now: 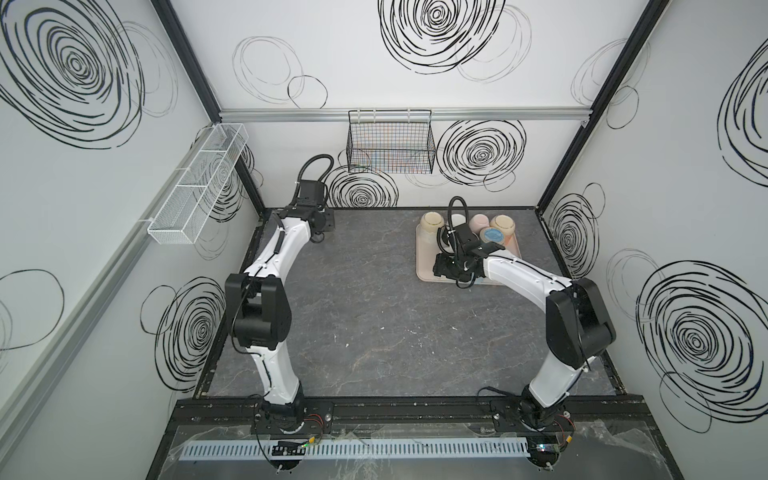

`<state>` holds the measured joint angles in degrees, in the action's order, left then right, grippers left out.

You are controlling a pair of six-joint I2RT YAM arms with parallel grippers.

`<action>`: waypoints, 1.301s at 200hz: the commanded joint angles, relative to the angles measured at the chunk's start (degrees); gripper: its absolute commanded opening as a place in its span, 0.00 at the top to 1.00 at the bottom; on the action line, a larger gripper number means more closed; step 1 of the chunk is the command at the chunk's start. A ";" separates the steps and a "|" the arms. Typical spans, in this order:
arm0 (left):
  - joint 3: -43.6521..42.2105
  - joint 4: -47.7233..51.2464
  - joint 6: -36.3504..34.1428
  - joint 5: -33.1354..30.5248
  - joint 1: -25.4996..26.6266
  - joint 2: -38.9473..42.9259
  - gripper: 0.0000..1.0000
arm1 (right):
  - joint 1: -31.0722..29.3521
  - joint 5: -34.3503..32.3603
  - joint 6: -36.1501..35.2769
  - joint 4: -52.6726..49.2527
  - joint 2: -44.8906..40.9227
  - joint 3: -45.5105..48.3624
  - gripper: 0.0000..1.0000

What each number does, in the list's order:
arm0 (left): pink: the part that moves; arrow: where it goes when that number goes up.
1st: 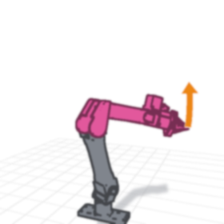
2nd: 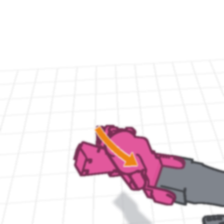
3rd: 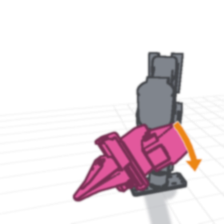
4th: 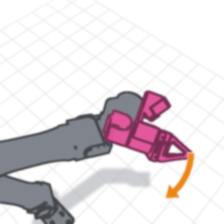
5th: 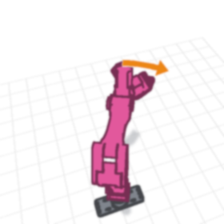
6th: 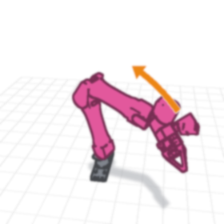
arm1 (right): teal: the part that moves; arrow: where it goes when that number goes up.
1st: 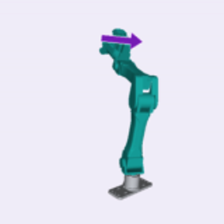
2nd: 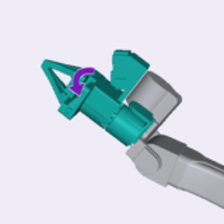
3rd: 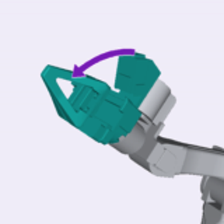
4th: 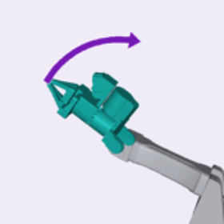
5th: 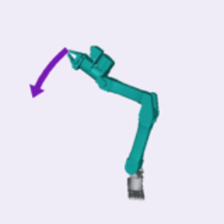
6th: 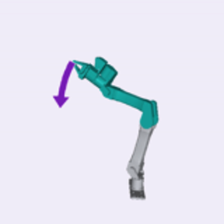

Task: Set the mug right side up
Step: 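Grasp the upside-down white mug with the right gripper while the left gripper withdraws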

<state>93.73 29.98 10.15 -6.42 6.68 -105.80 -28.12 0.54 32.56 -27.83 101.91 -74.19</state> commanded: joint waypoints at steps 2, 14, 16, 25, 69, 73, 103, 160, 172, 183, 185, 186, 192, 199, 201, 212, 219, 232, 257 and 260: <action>-6.79 -8.77 4.13 4.89 6.55 1.47 0.47 | -1.16 -5.05 1.93 -5.29 3.76 -4.76 0.35; -7.59 -9.47 4.69 6.02 9.36 1.10 0.47 | -1.52 -7.61 2.61 -7.38 5.65 -7.03 0.34; -7.60 -9.54 4.74 6.23 9.86 1.01 0.47 | -1.53 -8.06 2.73 -7.75 6.02 -7.35 0.34; -7.38 -9.25 4.88 6.84 11.63 0.41 0.48 | -1.64 -9.76 3.33 -9.44 7.37 -8.97 0.33; -10.07 -11.07 4.59 8.89 15.37 0.35 0.48 | -1.74 -15.25 3.84 -12.48 11.26 -11.72 0.37; -10.68 -11.60 4.61 9.02 15.38 0.48 0.48 | -1.75 -15.41 3.73 -12.49 11.40 -11.64 0.38; -14.76 -13.85 4.43 9.66 15.89 1.37 0.48 | -2.51 -15.81 3.31 -11.61 10.49 -10.01 0.59; -20.23 -18.09 6.35 10.42 17.11 2.88 0.49 | -3.79 -16.50 -0.03 -9.67 7.55 -7.66 0.86; -20.58 -18.13 6.51 10.38 17.61 3.01 0.49 | -3.97 -16.02 -1.15 -8.88 7.35 -7.20 0.89; -20.93 -18.11 6.63 10.13 18.05 3.16 0.49 | -4.14 -15.25 -2.21 -8.51 7.45 -7.06 0.91; -21.00 -18.20 6.63 10.11 18.09 3.21 0.49 | -4.14 -15.11 -2.36 -8.43 7.43 -7.03 0.92; -21.07 -18.24 6.63 10.07 18.14 3.22 0.49 | -4.18 -15.08 -2.47 -8.36 7.47 -6.98 0.92; -21.34 -18.24 6.71 9.94 18.35 3.43 0.49 | -4.29 -14.80 -3.04 -8.12 7.51 -7.02 0.94; -21.80 -18.44 6.98 9.94 18.52 3.73 0.49 | -4.40 -14.35 -3.77 -7.76 7.60 -6.93 0.96; -21.94 -18.50 7.03 9.98 18.56 3.82 0.49 | -4.47 -14.16 -4.04 -7.63 7.60 -6.93 0.97; -22.89 -19.10 7.60 10.18 18.81 4.47 0.49 | -4.67 -12.96 -5.58 -6.74 7.61 -6.79 0.98; -23.62 -19.53 8.01 10.39 18.98 4.95 0.49 | -4.87 -12.57 -6.43 -6.02 7.50 -6.63 0.99; -25.00 -20.41 8.52 10.35 19.36 6.02 0.49 | -5.17 -11.36 -8.19 -4.05 6.71 -5.87 0.99; -28.85 -22.35 9.85 8.02 20.60 8.76 0.49 | -4.93 -6.49 -13.25 0.07 5.33 -4.21 0.99; -29.47 -23.12 10.31 8.00 20.76 9.15 0.49 | -4.99 -6.17 -13.92 0.22 5.30 -4.28 0.99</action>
<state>67.83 11.57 18.06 3.22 26.22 -100.55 -32.62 -10.94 25.08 -32.21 110.34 -79.59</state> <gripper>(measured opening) 0.511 0.174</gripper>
